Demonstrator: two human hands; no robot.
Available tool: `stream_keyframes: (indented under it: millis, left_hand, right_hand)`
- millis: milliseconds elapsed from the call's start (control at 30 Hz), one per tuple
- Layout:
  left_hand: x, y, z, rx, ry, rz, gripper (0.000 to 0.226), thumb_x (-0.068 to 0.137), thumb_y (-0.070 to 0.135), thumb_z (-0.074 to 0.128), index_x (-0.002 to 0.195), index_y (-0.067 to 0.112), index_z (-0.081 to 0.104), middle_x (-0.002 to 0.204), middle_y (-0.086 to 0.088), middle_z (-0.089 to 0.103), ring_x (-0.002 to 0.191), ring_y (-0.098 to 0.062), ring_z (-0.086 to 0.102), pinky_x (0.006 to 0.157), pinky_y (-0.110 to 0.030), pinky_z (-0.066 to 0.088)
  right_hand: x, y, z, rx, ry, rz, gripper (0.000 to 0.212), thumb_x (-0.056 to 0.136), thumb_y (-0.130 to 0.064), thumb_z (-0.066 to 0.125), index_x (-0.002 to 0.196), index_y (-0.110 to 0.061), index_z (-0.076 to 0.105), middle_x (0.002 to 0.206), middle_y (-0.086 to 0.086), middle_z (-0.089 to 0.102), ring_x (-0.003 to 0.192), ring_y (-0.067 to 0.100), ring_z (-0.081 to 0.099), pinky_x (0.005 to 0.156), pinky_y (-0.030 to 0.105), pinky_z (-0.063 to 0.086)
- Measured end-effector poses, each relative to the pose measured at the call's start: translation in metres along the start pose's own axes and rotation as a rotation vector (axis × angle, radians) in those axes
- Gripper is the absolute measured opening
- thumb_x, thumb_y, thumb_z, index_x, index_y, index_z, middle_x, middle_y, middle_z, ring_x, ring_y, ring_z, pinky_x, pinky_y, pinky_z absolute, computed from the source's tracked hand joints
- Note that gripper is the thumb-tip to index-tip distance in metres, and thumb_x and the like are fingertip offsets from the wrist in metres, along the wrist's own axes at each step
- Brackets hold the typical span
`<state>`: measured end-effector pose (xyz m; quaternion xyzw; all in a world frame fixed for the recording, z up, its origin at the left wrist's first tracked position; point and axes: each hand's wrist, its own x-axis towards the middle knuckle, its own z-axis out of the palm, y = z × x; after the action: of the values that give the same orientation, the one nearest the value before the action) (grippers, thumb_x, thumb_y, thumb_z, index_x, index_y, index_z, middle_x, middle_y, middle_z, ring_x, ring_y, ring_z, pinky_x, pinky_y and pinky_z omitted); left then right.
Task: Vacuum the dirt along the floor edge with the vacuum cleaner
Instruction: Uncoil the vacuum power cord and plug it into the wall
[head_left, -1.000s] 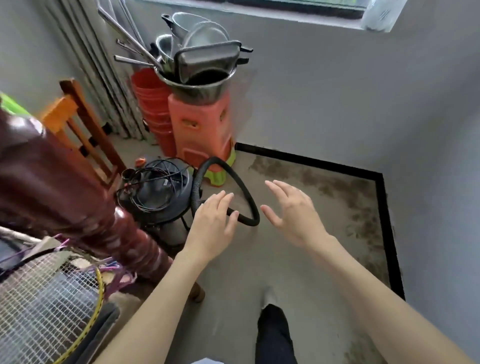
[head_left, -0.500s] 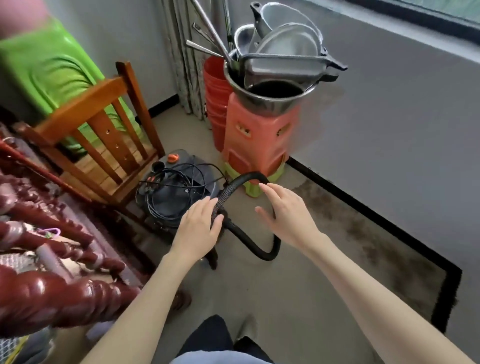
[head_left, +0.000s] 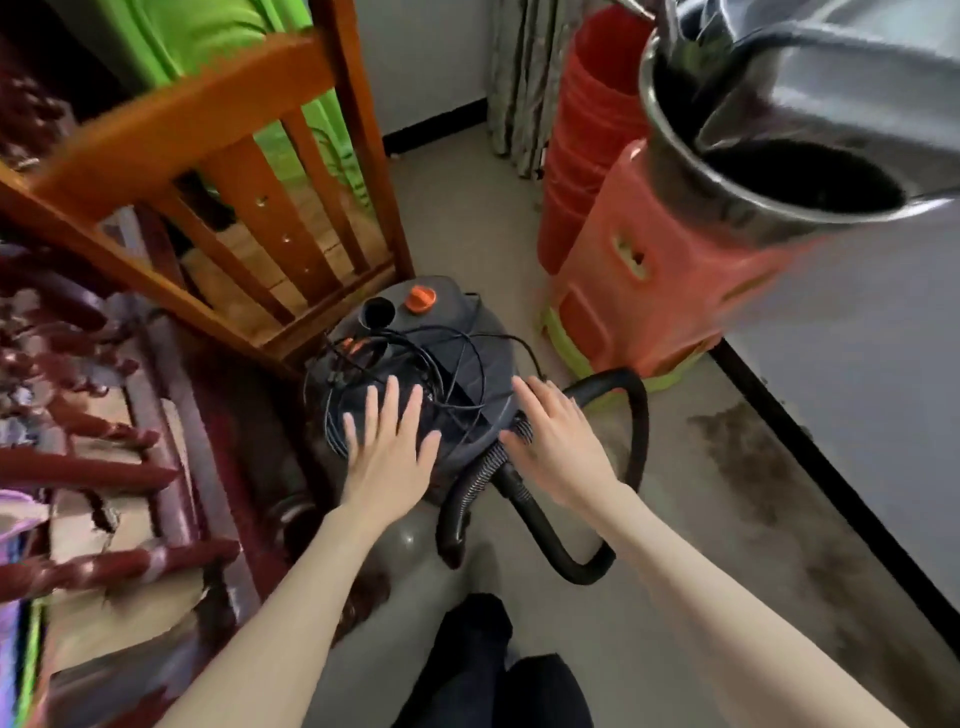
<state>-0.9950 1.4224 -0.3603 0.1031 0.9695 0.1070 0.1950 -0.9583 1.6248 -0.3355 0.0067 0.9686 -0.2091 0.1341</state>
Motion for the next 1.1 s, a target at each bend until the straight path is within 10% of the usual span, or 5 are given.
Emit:
stream_keyframes:
  millis: [333,600,733,1100]
  left_hand:
    - [0.12,-0.049,0.051,0.076,0.124,-0.088,0.058,0.101,0.04,0.021,0.153,0.024,0.002,0.161,-0.005,-0.005,0.147,-0.025,-0.008,0.116,-0.052,-0.005]
    - [0.124,-0.056,0.07,0.15,0.158,-0.066,0.061,0.099,0.044,0.015,0.152,0.021,-0.002,0.16,-0.007,-0.01,0.147,-0.027,-0.011,0.116,-0.05,-0.009]
    - [0.125,-0.056,0.073,0.155,0.165,-0.068,0.06,0.099,0.045,0.014,0.153,0.021,0.0,0.16,-0.007,-0.009,0.147,-0.027,-0.011,0.115,-0.051,-0.009]
    - [0.116,-0.047,0.081,0.131,0.176,-0.03,0.058,0.1,0.044,0.014,0.153,0.024,0.002,0.161,-0.004,-0.004,0.148,-0.023,-0.004,0.116,-0.049,0.0]
  right_hand:
    - [0.133,0.009,0.107,0.01,-0.045,-0.171,0.07,0.104,-0.048,0.028,0.156,-0.011,0.001,0.164,0.01,-0.007,0.151,0.023,-0.01,0.121,0.04,-0.007]
    - [0.136,0.006,0.137,0.156,0.021,-0.198,0.087,0.093,-0.063,0.039,0.153,-0.004,0.022,0.164,0.008,0.006,0.149,0.026,0.019,0.117,0.045,0.024]
    - [0.127,0.004,0.143,0.185,0.061,-0.151,0.08,0.094,-0.051,0.055,0.151,-0.001,0.029,0.164,0.008,0.012,0.136,0.031,0.045,0.091,0.042,0.052]
    - [0.105,0.01,0.161,0.257,0.193,-0.097,0.067,0.096,-0.039,0.057,0.147,-0.002,0.035,0.163,0.005,0.016,0.124,0.027,0.056,0.076,0.034,0.052]
